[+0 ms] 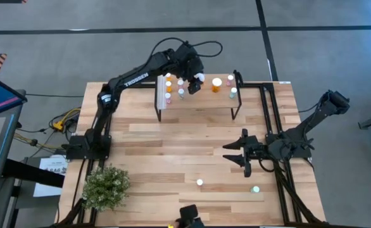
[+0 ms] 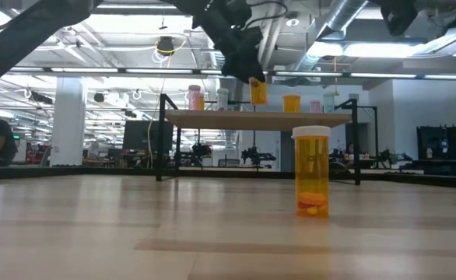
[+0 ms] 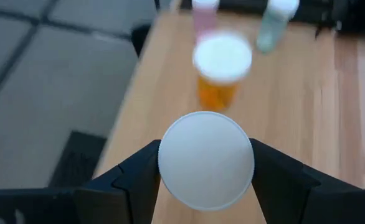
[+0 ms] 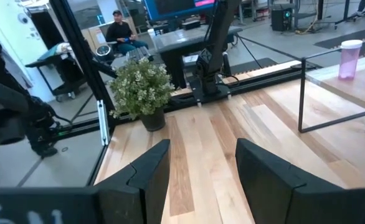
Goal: Pick and place medicine bottles onto shelf by color
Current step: Put the large orange pill bottle on the shelf
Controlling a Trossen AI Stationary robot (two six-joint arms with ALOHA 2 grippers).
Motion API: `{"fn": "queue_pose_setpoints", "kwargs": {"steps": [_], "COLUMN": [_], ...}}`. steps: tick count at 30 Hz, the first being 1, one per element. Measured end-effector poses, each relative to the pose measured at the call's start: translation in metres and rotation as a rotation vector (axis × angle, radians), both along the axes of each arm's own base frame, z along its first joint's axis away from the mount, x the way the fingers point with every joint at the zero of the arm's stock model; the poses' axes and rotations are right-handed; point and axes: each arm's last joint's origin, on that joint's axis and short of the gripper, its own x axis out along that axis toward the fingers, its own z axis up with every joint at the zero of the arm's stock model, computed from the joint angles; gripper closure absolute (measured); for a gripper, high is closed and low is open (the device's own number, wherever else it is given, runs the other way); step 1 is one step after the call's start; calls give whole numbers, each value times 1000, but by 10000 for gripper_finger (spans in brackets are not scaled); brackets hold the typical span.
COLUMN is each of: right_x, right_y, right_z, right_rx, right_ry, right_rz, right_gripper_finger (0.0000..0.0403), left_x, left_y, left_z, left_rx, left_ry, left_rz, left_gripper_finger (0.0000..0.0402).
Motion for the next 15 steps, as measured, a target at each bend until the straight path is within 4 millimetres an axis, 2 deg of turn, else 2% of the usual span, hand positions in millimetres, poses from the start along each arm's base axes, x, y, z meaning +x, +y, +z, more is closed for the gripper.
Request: {"fn": "queue_pose_setpoints", "kwargs": {"steps": [7, 15], "right_x": [0, 0], "right_y": [0, 0], "right_z": [0, 0], "right_rx": [1, 1], "right_ry": [-1, 0], "right_rz": [-1, 1], "right_gripper_finger": [198, 198], "left_x": [-5, 1], "left_y": [11, 21], "left_z": [-16, -33], "left_rx": [-57, -104], "left_ry": [58, 59], "left_rz": [24, 29], "left_gripper_finger": [196, 196]}}
